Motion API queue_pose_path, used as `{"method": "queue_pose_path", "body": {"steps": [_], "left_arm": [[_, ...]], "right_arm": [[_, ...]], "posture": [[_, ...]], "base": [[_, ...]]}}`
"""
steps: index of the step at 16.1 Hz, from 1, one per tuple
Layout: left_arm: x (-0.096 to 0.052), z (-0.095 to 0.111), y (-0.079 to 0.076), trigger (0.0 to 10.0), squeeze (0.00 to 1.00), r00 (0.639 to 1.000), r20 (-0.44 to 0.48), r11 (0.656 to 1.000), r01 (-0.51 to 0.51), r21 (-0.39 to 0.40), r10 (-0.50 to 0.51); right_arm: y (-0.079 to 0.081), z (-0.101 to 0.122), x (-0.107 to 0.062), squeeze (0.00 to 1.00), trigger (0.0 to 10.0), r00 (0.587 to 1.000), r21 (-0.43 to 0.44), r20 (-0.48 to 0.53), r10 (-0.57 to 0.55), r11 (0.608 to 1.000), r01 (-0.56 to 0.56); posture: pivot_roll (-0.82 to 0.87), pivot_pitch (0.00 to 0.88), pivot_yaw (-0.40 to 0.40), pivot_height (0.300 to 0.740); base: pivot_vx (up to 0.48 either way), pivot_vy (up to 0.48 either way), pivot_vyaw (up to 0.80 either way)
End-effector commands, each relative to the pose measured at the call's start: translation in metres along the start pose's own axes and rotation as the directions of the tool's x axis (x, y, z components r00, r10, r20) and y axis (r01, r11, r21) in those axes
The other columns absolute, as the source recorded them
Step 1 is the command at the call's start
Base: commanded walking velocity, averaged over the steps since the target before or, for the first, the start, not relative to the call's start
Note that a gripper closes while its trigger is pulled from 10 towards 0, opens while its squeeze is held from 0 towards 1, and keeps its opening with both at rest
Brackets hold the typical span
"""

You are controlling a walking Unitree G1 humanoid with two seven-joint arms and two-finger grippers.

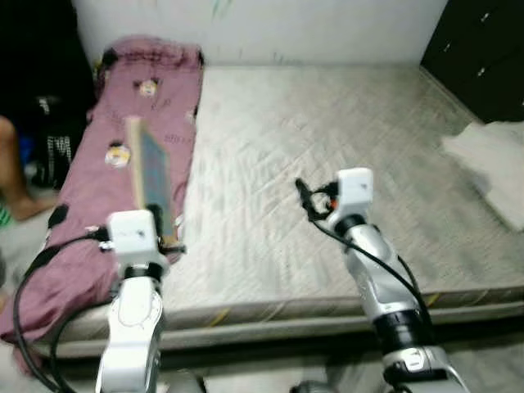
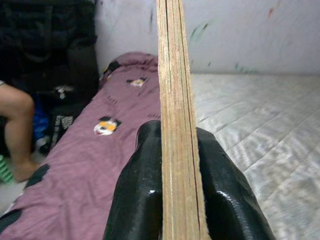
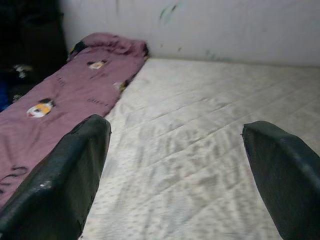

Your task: Clean up the room

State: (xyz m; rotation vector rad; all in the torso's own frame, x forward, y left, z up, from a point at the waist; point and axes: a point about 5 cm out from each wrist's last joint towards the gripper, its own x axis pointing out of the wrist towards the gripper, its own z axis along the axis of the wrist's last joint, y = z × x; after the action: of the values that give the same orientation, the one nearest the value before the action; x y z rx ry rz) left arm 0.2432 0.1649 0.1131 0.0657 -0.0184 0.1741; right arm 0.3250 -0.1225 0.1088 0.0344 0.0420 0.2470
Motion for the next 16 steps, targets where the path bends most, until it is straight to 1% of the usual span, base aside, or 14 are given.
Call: {"method": "queue_pose_path", "body": {"steps": [1,4,6,10,11,12,14,15,16], "left_arm": [[0.002,0.006,0.009,10.0,0.00,0.999,0.036,0.999,-0.031,0.014,0.031],[0.002,0.006,0.009,10.0,0.00,0.998,0.038,0.999,-0.044,0.024,0.044],[0.003,0.006,0.009,10.0,0.00,0.998,0.036,0.998,-0.057,-0.008,0.058],[0.005,0.005,0.011,10.0,0.00,0.997,0.038,0.998,-0.062,-0.018,0.062],[0.006,0.007,0.013,10.0,0.00,0.997,0.050,0.998,-0.058,-0.002,0.058],[0.005,0.008,0.015,10.0,0.00,0.997,0.078,0.999,-0.026,0.048,0.022],[0.004,0.009,0.019,10.0,0.00,0.996,0.088,0.997,0.008,0.072,-0.014],[0.005,0.010,0.026,10.0,0.00,0.994,0.103,0.992,-0.051,0.115,0.039],[0.007,0.009,0.027,10.0,0.00,0.997,0.067,0.994,-0.033,0.104,0.026]], "right_arm": [[0.007,0.003,0.003,0.00,10.0,1.000,0.003,0.010,0.013,1.000,-0.013],[0.006,0.003,0.003,0.00,10.0,1.000,0.000,0.009,0.012,1.000,-0.012],[0.006,0.003,0.003,0.00,10.0,1.000,-0.002,0.010,0.014,1.000,-0.014],[0.007,0.004,0.004,0.00,10.0,1.000,0.000,0.013,0.016,1.000,-0.016],[0.007,0.005,0.004,0.00,10.0,1.000,0.002,0.014,0.017,1.000,-0.017],[0.008,0.004,0.005,0.00,10.0,1.000,0.003,0.013,0.020,1.000,-0.020],[0.009,0.004,0.005,0.00,10.0,1.000,0.004,0.012,0.022,1.000,-0.022],[0.009,0.003,0.006,0.00,10.0,1.000,0.005,0.012,0.021,1.000,-0.021],[0.010,0.004,0.007,0.00,10.0,1.000,0.006,0.012,0.021,1.000,-0.021]], "posture": [[-0.03,0.000,-0.029,0.740],[-0.03,0.000,-0.030,0.740],[-0.03,0.000,-0.032,0.740],[-0.03,0.000,-0.036,0.740],[-0.02,0.000,-0.037,0.740],[-0.02,0.000,-0.038,0.740],[-0.02,0.000,-0.037,0.740],[-0.01,0.000,-0.034,0.740],[-0.01,0.000,-0.036,0.740]], "base": [[0.000,-0.334,0.00],[0.000,-0.283,0.00],[0.000,0.000,0.00],[0.000,0.000,0.00],[0.000,0.000,0.00],[0.000,0.000,0.00],[0.000,0.000,0.00],[0.000,0.000,0.00],[0.000,0.000,0.00]]}}
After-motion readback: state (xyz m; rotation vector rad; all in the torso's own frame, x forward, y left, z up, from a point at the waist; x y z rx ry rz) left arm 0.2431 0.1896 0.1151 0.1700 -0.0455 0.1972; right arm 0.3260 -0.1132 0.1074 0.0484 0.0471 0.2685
